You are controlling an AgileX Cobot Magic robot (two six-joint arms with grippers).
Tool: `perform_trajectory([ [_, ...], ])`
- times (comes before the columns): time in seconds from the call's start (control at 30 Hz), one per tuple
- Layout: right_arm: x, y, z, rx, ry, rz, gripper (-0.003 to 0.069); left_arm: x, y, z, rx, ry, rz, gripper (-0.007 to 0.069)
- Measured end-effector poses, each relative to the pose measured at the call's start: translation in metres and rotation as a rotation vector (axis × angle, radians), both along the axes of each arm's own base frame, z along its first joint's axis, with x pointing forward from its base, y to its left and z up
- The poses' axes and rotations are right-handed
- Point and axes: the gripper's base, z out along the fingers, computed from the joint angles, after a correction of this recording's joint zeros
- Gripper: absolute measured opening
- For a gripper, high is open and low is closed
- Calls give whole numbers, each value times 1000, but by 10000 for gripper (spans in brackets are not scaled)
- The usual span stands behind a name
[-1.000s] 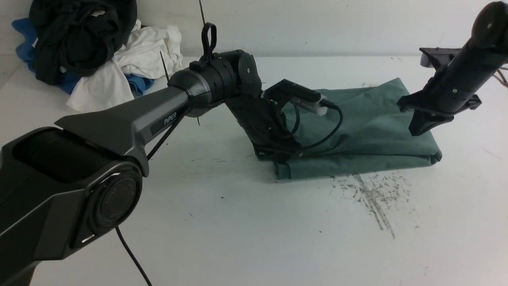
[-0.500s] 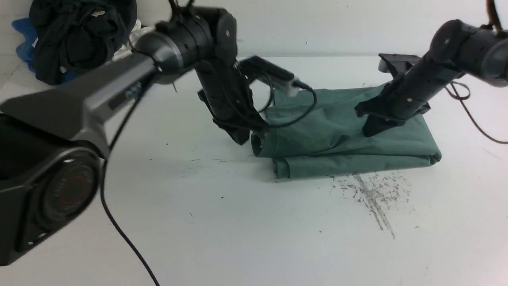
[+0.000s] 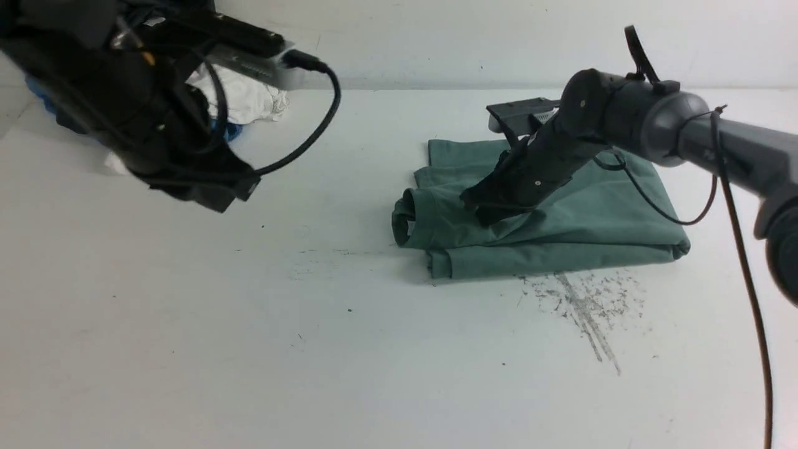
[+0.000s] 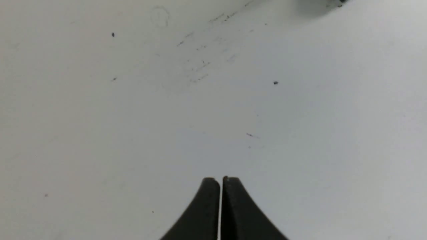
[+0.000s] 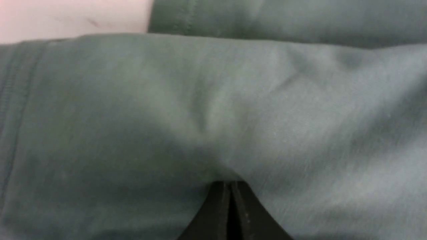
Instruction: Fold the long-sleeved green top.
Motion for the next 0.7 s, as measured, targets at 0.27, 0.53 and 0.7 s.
perform_trajectory([
  [0.27,-16,58,-2,21,-89,85,-14,-88,23,-5,-24,-107,21,-7],
  [0.53,-24,55,27,-39,-138,133,-14,-131,35,-22,-21,-156,34,-7],
  [0.7,-48,34,128,-121,-318,169,-14,-165,48,-12,-21,-367,49,-7],
])
